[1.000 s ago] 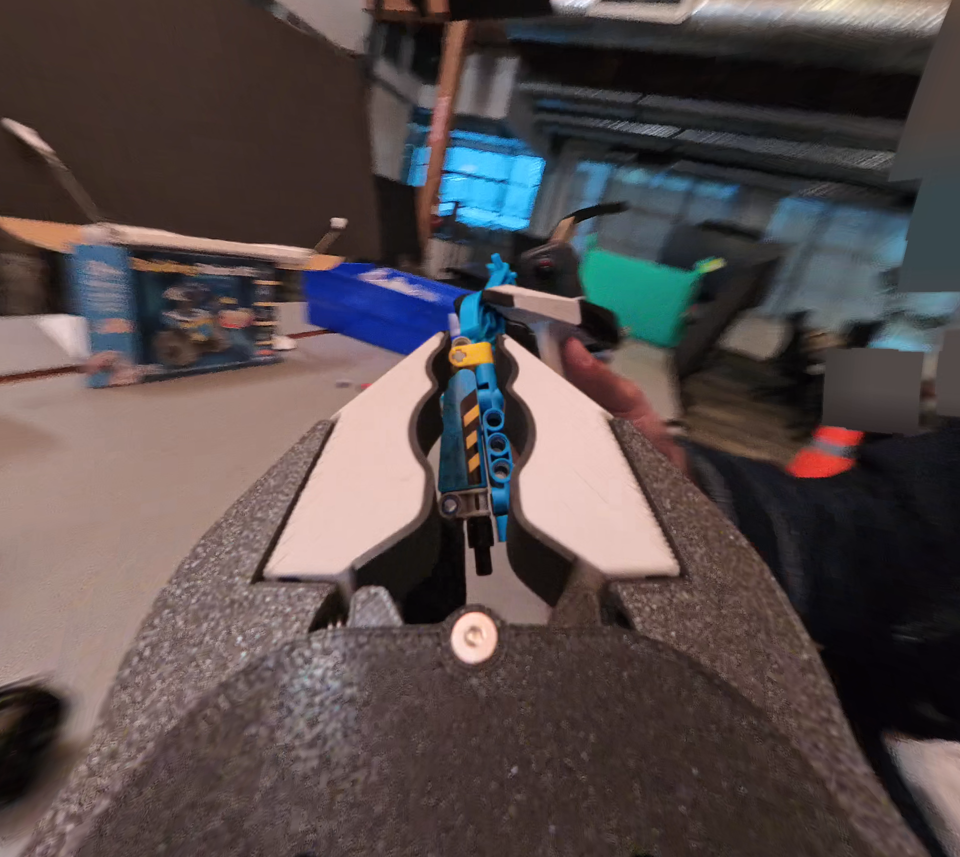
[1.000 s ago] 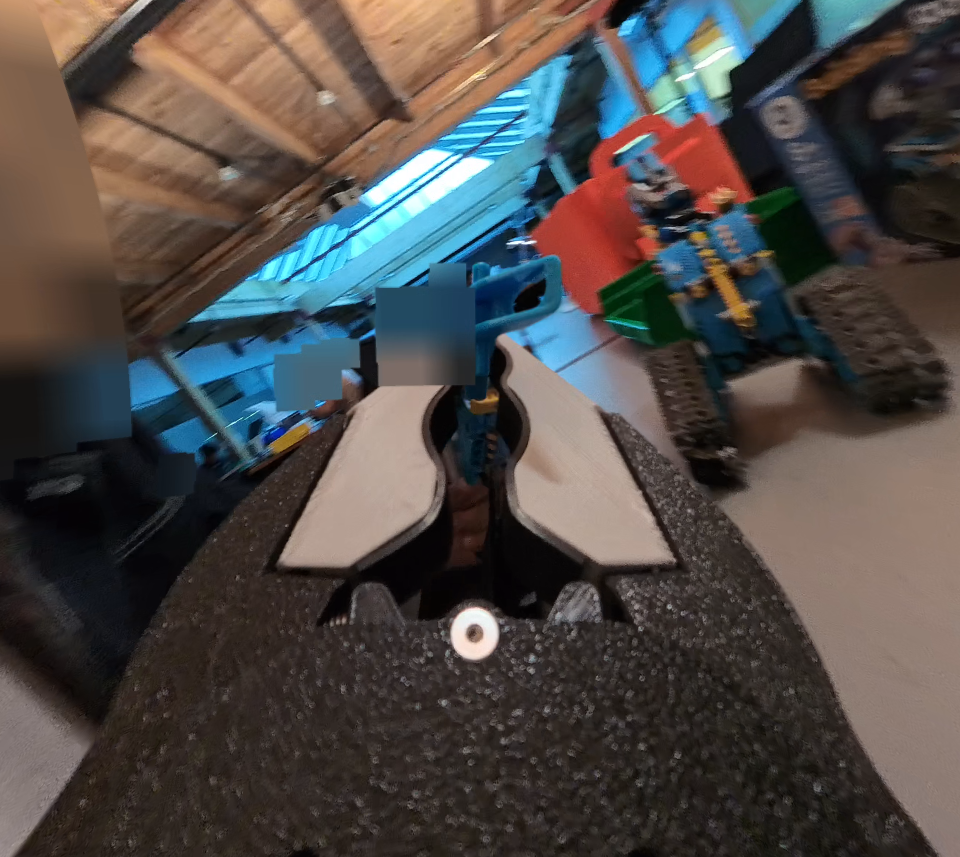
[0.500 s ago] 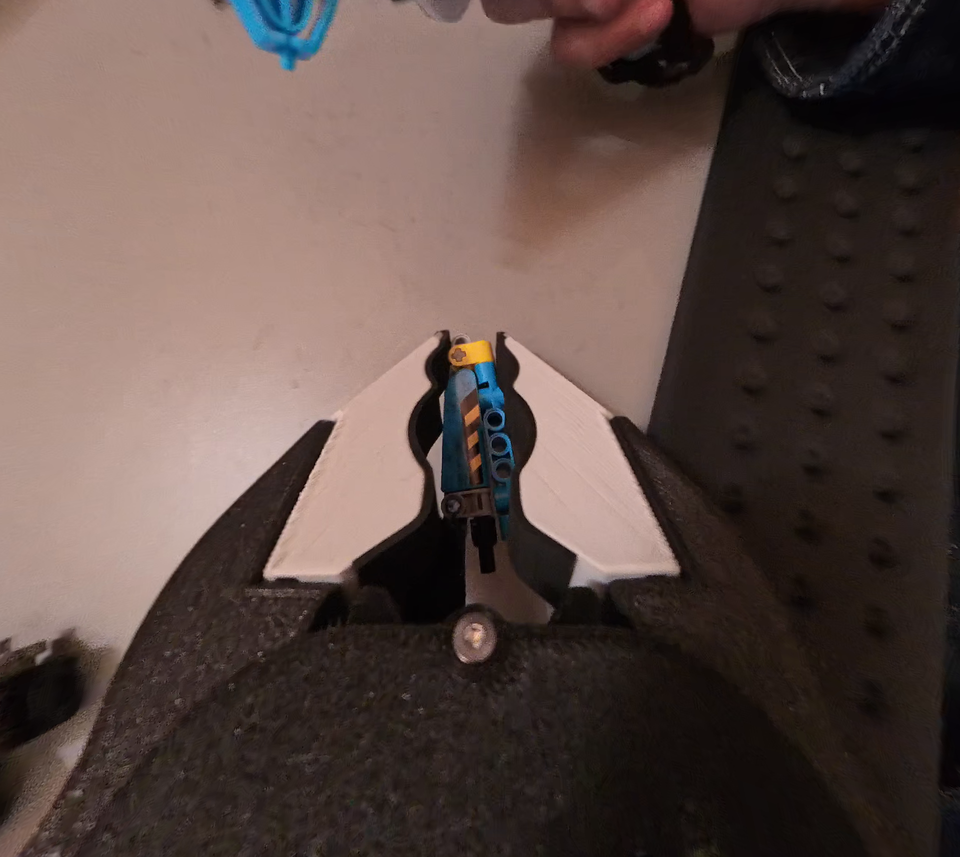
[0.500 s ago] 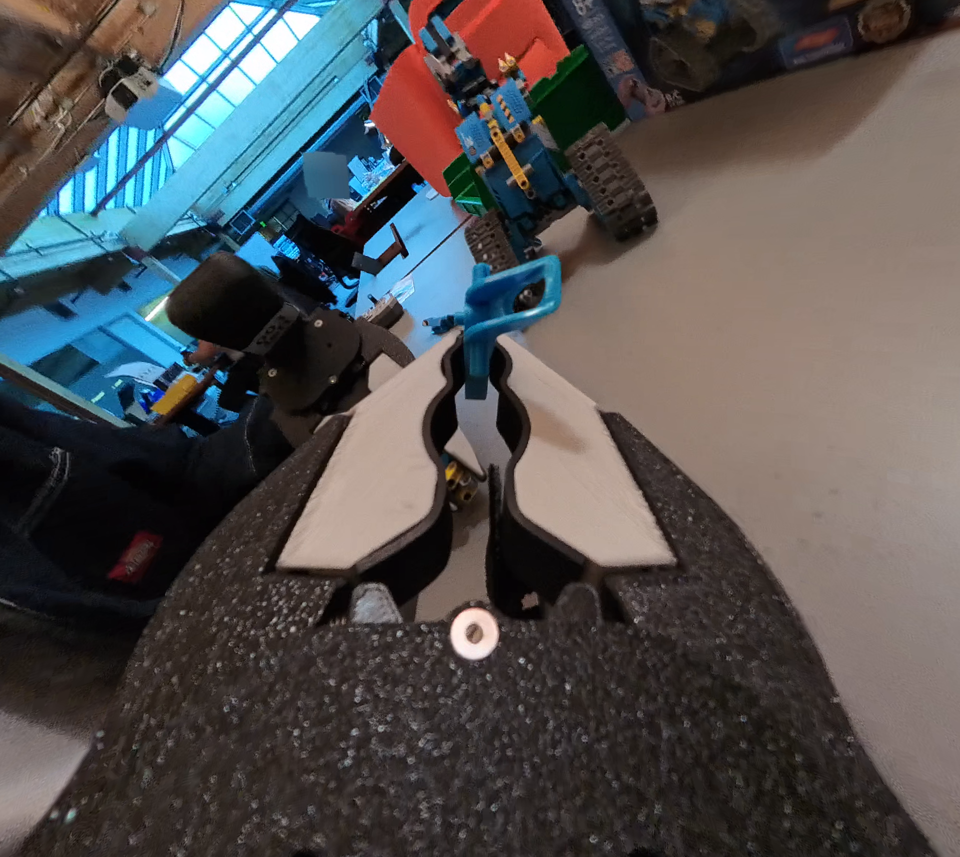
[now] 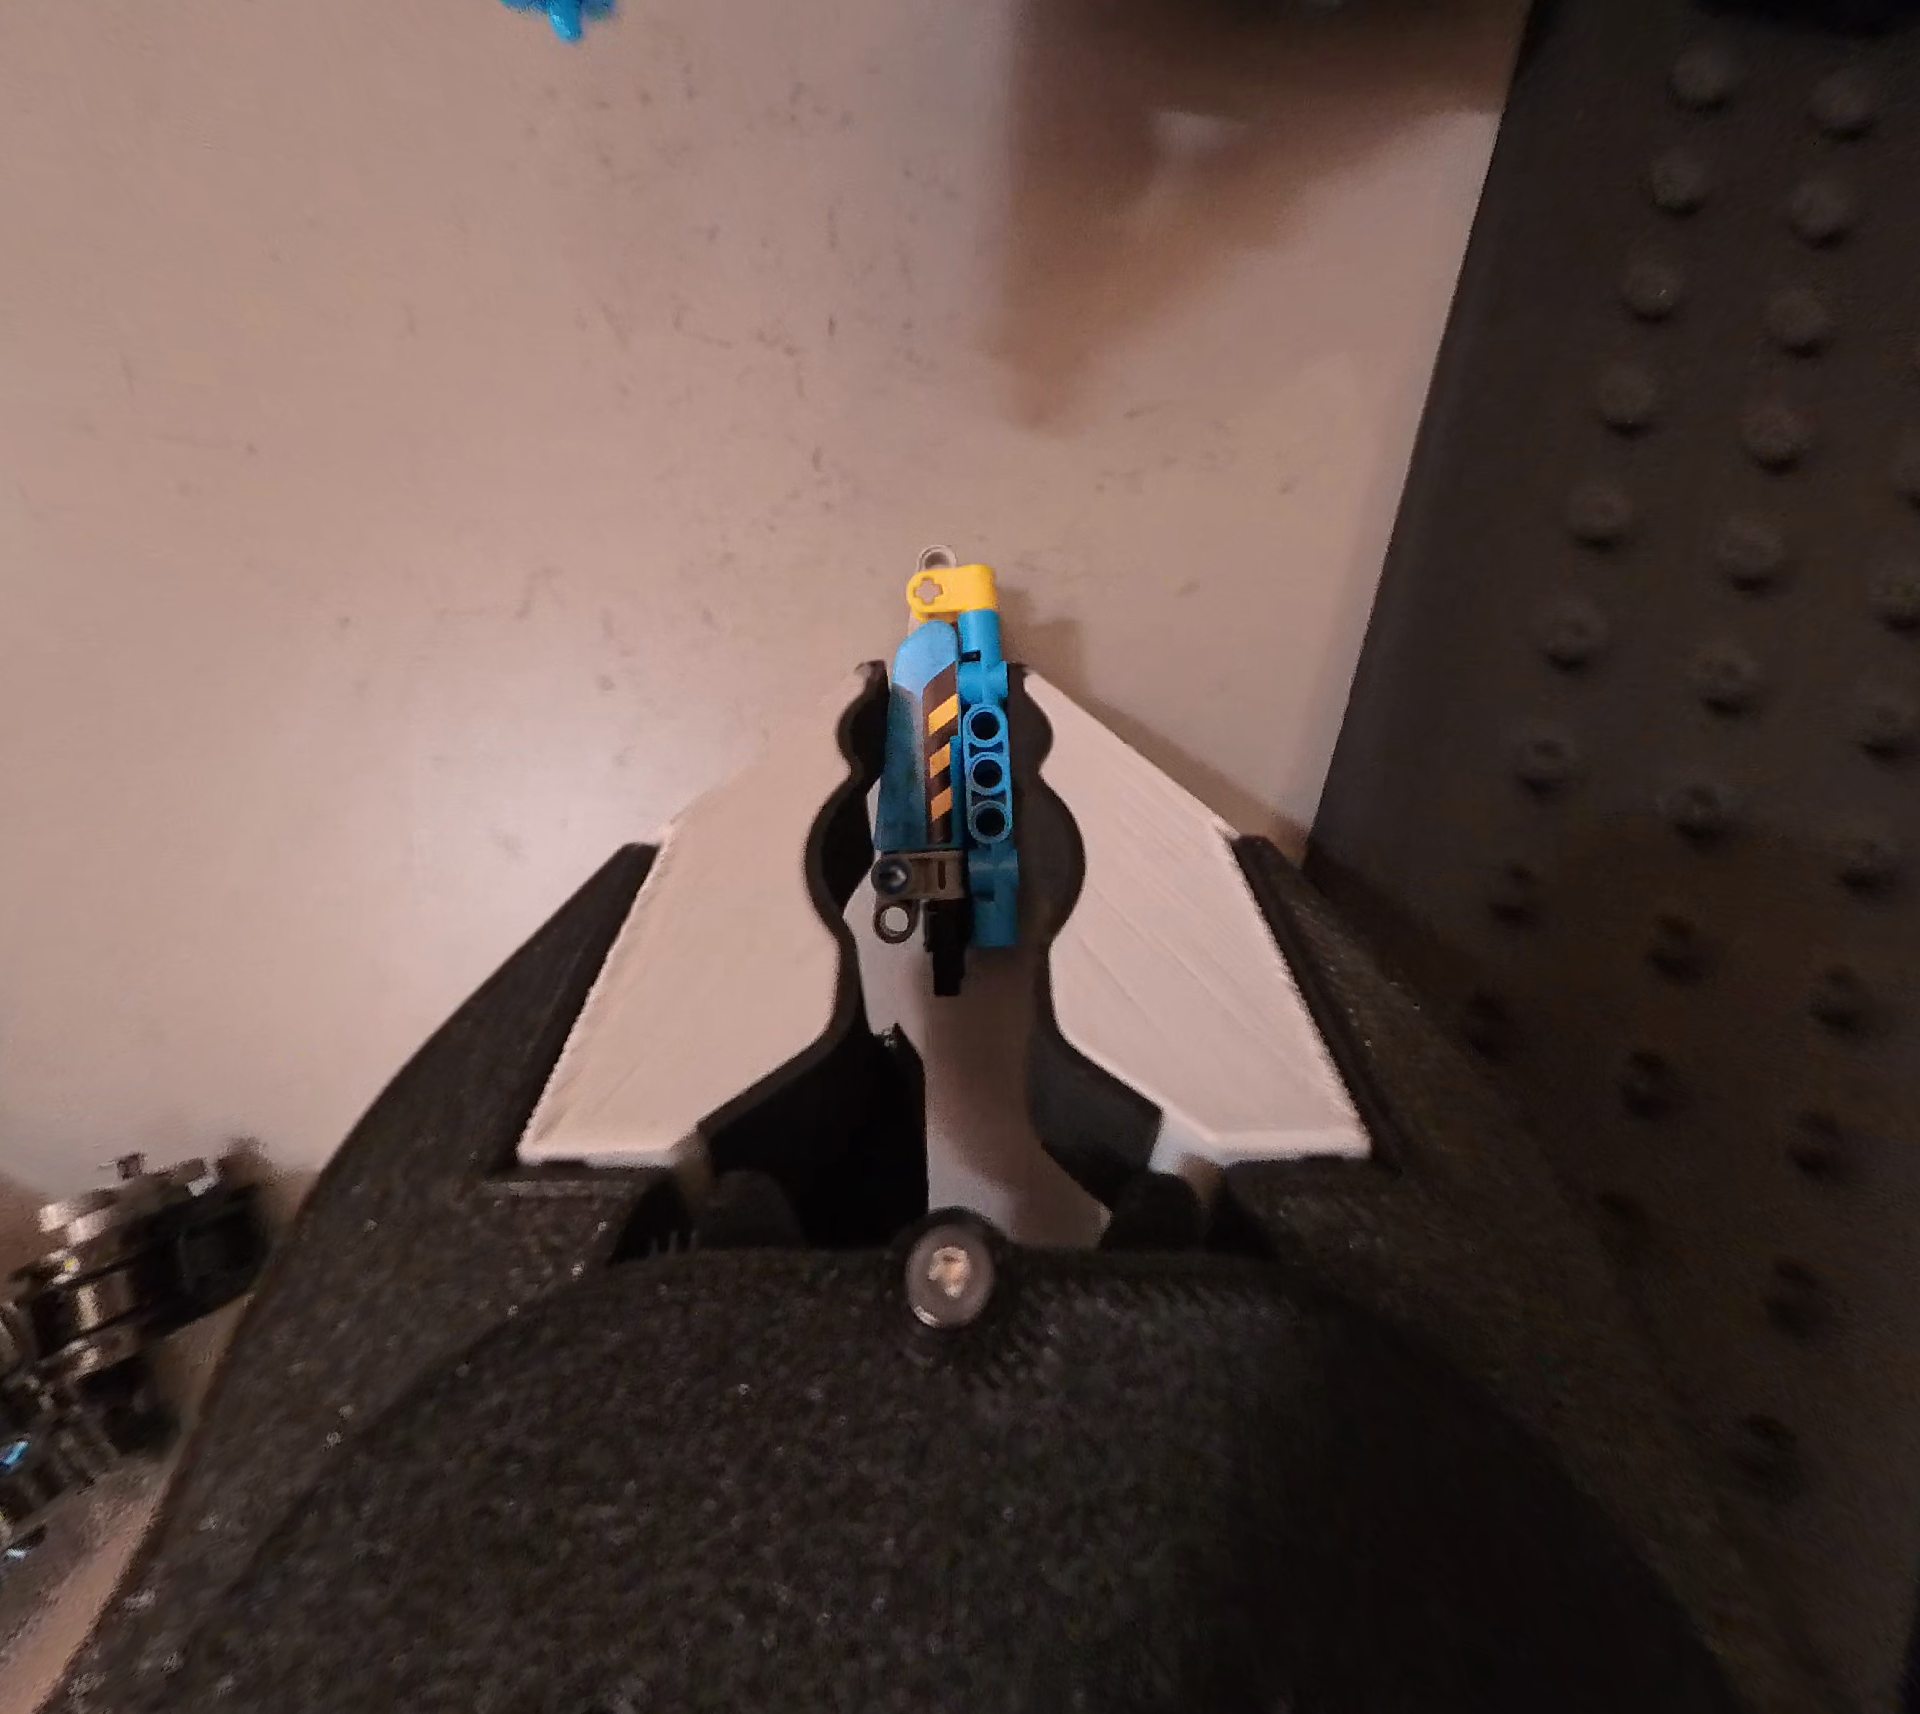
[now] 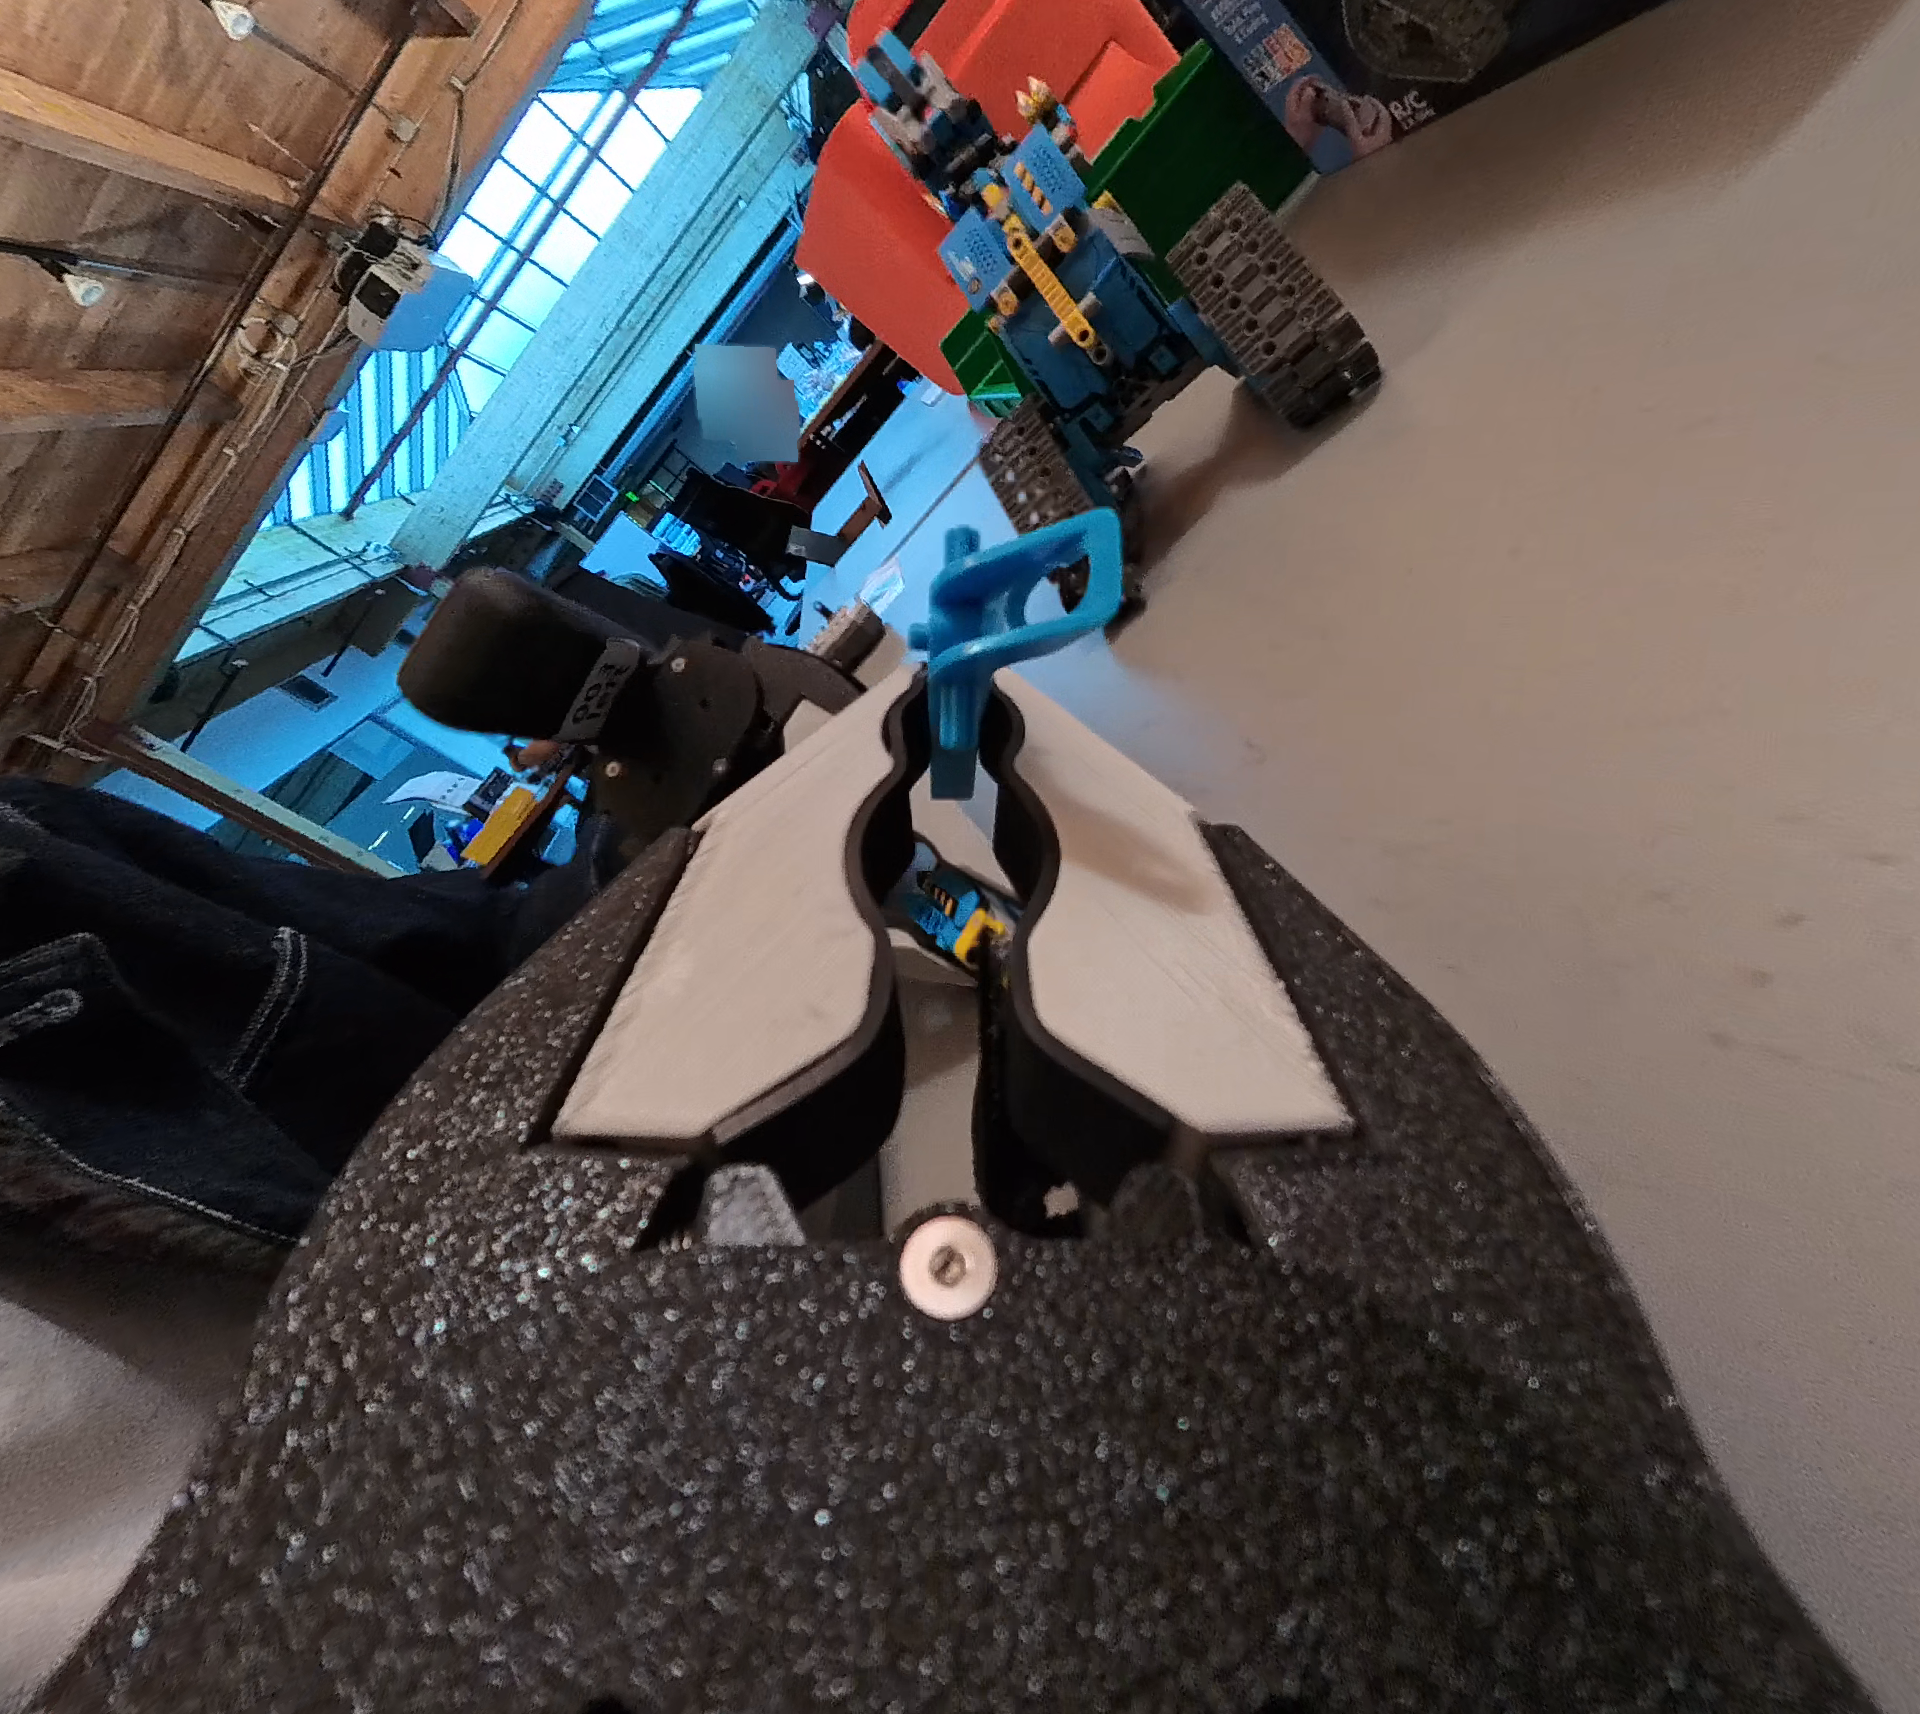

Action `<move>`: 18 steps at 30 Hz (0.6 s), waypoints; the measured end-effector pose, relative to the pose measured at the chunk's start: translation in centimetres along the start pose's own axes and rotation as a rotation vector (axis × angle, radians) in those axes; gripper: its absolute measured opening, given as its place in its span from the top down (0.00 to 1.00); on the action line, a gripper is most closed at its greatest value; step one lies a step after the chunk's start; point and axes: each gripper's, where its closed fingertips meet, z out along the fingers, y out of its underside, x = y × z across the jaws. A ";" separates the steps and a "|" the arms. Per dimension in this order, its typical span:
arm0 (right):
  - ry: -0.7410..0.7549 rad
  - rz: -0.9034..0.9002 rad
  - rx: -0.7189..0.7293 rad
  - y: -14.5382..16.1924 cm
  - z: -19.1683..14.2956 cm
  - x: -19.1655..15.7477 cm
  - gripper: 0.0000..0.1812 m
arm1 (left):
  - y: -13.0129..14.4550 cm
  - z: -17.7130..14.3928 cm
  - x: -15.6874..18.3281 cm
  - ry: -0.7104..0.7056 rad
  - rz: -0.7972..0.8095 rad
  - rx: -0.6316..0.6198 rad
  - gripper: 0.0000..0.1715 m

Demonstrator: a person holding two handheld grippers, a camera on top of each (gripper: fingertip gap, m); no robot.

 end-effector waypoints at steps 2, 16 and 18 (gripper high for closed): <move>-0.067 -0.018 0.070 -0.9 -0.4 -1.6 0.97 | -3.1 -1.4 -0.3 0.015 -0.079 0.214 0.88; -0.182 -0.095 0.046 0.2 1.6 -5.3 0.97 | -7.0 -5.5 -2.1 -0.013 -0.200 0.572 0.88; -0.161 -0.105 0.029 0.5 1.8 -5.0 0.97 | -6.9 -5.3 -2.1 -0.037 -0.177 0.561 0.88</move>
